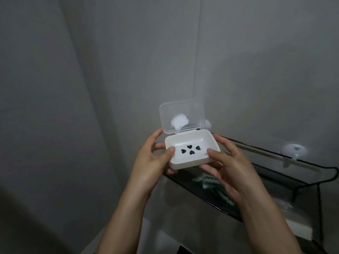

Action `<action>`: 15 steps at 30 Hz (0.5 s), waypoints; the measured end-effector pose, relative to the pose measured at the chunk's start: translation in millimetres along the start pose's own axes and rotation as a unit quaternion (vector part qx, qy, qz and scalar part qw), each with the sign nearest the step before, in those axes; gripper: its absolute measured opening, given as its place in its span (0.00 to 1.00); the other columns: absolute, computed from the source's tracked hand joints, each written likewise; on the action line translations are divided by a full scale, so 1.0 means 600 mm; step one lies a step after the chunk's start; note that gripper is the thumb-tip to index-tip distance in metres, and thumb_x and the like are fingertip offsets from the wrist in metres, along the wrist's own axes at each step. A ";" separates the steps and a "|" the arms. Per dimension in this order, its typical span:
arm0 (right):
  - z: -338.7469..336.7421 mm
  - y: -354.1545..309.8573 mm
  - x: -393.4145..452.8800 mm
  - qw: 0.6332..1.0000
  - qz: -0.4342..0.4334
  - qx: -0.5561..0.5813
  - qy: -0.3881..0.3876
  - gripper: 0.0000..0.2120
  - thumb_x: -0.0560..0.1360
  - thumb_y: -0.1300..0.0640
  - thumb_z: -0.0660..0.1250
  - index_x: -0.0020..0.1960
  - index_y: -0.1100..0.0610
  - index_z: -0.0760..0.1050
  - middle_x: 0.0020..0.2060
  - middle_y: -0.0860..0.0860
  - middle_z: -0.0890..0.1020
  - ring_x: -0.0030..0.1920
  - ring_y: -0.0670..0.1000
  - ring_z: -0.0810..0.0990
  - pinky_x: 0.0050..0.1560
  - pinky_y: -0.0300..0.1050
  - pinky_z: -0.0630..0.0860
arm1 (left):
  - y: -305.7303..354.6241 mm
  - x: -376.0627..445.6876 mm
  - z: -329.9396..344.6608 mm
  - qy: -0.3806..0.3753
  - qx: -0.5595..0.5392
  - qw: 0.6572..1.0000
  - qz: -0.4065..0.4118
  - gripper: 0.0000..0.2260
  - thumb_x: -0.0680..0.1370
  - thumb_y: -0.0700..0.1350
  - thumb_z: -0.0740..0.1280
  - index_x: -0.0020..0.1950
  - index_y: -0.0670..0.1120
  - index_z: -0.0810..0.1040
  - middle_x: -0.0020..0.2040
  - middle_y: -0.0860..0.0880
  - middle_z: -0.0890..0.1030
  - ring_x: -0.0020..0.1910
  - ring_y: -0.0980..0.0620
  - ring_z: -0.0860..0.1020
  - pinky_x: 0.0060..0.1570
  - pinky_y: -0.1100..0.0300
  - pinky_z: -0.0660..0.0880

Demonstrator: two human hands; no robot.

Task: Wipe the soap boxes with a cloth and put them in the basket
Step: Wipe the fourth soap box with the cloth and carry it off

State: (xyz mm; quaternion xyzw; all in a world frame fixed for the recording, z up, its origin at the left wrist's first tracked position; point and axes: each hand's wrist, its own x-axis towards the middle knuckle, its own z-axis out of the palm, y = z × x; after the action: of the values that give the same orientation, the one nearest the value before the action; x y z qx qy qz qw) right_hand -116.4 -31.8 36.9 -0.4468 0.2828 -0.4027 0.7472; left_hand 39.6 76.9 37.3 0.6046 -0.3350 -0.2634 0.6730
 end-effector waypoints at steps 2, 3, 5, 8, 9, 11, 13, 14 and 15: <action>0.018 0.015 -0.005 0.998 0.009 -0.026 -0.048 0.22 0.75 0.72 0.66 0.63 0.51 0.77 0.47 0.55 0.87 0.45 0.52 0.87 0.37 0.43 0.82 | -0.004 -0.018 -0.022 0.031 0.002 1.000 -0.003 0.25 0.78 0.35 0.68 0.73 0.52 0.71 0.54 0.45 0.76 0.36 0.55 0.83 0.30 0.57 0.80; 0.027 0.023 -0.007 0.997 0.015 -0.037 -0.071 0.23 0.75 0.72 0.66 0.64 0.51 0.76 0.47 0.54 0.87 0.45 0.51 0.87 0.38 0.42 0.82 | -0.006 -0.030 -0.035 0.046 0.006 0.999 -0.004 0.26 0.78 0.34 0.68 0.73 0.52 0.71 0.55 0.44 0.77 0.37 0.53 0.83 0.30 0.56 0.80; 0.041 0.041 -0.009 0.991 0.026 -0.060 -0.116 0.24 0.76 0.71 0.66 0.67 0.51 0.74 0.45 0.51 0.87 0.45 0.50 0.86 0.41 0.46 0.83 | -0.012 -0.057 -0.064 0.075 0.014 0.997 -0.005 0.26 0.77 0.33 0.67 0.72 0.53 0.72 0.55 0.43 0.78 0.39 0.50 0.83 0.30 0.56 0.79; 0.065 0.073 -0.019 0.980 0.035 -0.113 -0.159 0.22 0.78 0.67 0.65 0.68 0.48 0.73 0.36 0.46 0.83 0.42 0.49 0.84 0.46 0.53 0.80 | -0.022 -0.105 -0.100 0.112 0.028 0.993 -0.009 0.26 0.77 0.31 0.66 0.71 0.53 0.73 0.54 0.43 0.80 0.40 0.49 0.82 0.29 0.56 0.79; 0.073 0.084 -0.025 0.977 0.035 -0.129 -0.167 0.22 0.78 0.66 0.65 0.67 0.47 0.74 0.36 0.47 0.82 0.42 0.48 0.83 0.45 0.52 0.79 | -0.026 -0.122 -0.112 0.123 0.035 0.992 -0.012 0.26 0.77 0.31 0.66 0.70 0.53 0.73 0.53 0.44 0.81 0.39 0.49 0.83 0.30 0.56 0.79; 0.089 0.106 -0.040 0.971 0.040 -0.144 -0.187 0.22 0.79 0.65 0.64 0.67 0.45 0.74 0.38 0.50 0.81 0.41 0.48 0.81 0.40 0.48 0.79 | -0.034 -0.157 -0.136 0.148 0.048 0.988 -0.015 0.26 0.77 0.31 0.66 0.70 0.54 0.74 0.53 0.45 0.82 0.39 0.48 0.82 0.31 0.55 0.79; 0.104 0.124 -0.058 0.963 0.046 -0.153 -0.217 0.22 0.79 0.65 0.63 0.67 0.44 0.74 0.38 0.51 0.81 0.41 0.48 0.81 0.39 0.47 0.78 | -0.037 -0.193 -0.163 0.170 0.058 0.984 -0.016 0.26 0.76 0.31 0.66 0.69 0.55 0.74 0.54 0.43 0.81 0.40 0.45 0.81 0.35 0.53 0.80; 0.111 0.133 -0.069 0.958 0.048 -0.160 -0.233 0.22 0.79 0.65 0.63 0.67 0.43 0.75 0.38 0.51 0.81 0.40 0.49 0.81 0.39 0.47 0.78 | -0.038 -0.212 -0.177 0.179 0.063 0.982 -0.016 0.26 0.76 0.31 0.66 0.69 0.55 0.74 0.55 0.42 0.81 0.41 0.45 0.81 0.37 0.52 0.79; 0.118 0.141 -0.080 0.953 0.050 -0.166 -0.250 0.22 0.79 0.65 0.64 0.66 0.42 0.75 0.36 0.51 0.80 0.39 0.48 0.80 0.38 0.46 0.77 | -0.038 -0.230 -0.190 0.189 0.066 0.980 -0.018 0.26 0.76 0.31 0.67 0.68 0.56 0.74 0.54 0.42 0.81 0.41 0.46 0.81 0.38 0.52 0.79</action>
State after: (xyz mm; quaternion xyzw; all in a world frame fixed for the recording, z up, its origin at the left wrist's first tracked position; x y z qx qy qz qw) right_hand -56.0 63.7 -4.6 -0.6363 0.1713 -0.1878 0.7284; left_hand 40.2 251.5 -8.5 0.6923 -0.2077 -0.1334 0.6781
